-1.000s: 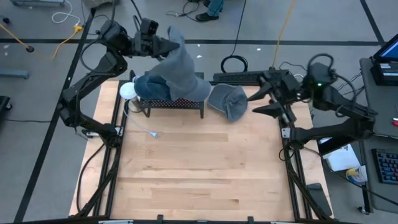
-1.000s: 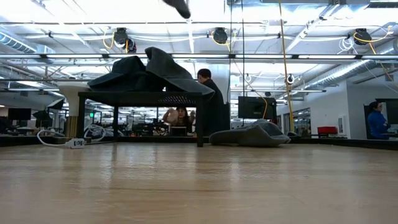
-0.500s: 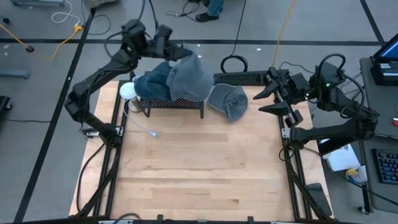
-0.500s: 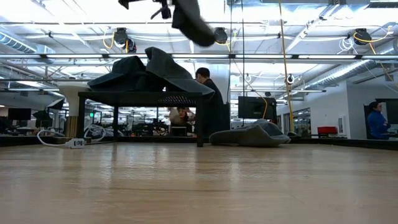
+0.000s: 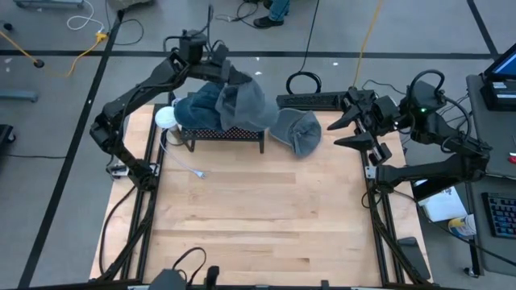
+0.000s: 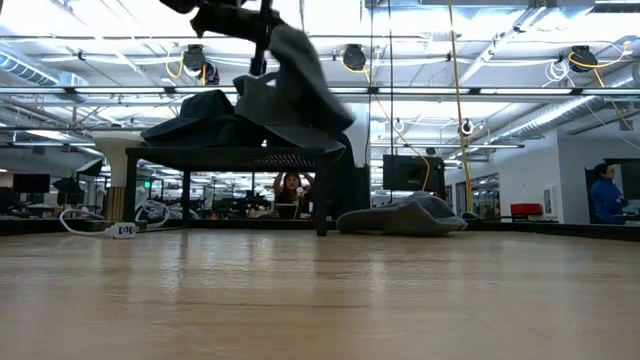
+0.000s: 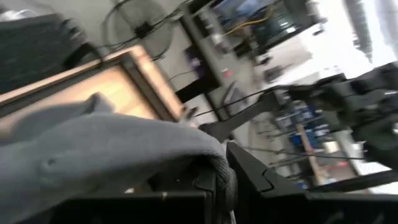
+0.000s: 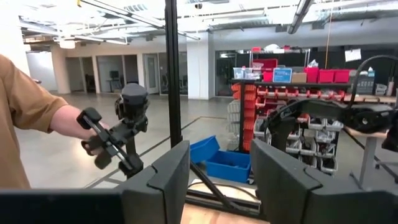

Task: Pick & Place hat
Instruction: Stack the left gray cap on the other gray cap on the shelf

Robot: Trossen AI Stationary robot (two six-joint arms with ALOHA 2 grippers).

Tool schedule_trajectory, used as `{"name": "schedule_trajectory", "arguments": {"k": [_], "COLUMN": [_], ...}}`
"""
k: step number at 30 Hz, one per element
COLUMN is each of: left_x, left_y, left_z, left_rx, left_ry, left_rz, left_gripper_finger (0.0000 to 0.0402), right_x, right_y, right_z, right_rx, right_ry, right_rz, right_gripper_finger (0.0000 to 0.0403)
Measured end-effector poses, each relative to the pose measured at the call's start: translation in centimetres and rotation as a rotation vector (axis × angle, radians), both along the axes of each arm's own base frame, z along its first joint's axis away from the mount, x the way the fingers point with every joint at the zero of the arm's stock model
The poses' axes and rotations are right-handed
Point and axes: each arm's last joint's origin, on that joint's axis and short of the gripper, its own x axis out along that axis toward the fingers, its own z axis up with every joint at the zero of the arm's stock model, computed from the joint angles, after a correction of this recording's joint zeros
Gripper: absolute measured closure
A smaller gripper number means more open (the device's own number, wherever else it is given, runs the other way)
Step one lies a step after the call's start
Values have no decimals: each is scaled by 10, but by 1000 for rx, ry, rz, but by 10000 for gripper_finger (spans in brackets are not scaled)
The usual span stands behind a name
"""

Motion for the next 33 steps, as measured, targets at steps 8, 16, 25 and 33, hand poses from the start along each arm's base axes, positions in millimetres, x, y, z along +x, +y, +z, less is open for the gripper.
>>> {"name": "schedule_trajectory", "arguments": {"k": [8,16,25,33], "left_x": [-10,-18,-24,-21], "left_y": [2,2,-7,-12], "left_z": [-17,-31,-46,-51], "left_rx": [33,75,90,118], "left_ry": [169,352,599,693], "left_rz": [61,151,219,272], "left_gripper_finger": [383,383,383,371], "right_x": [0,0,1,1], "right_y": [0,0,0,0], "right_z": [-1,-1,-2,-2], "right_rx": [1,1,-22,-22], "right_ry": [7,7,10,15], "right_rz": [0,0,-4,-4], "right_gripper_finger": [243,243,243,243]}}
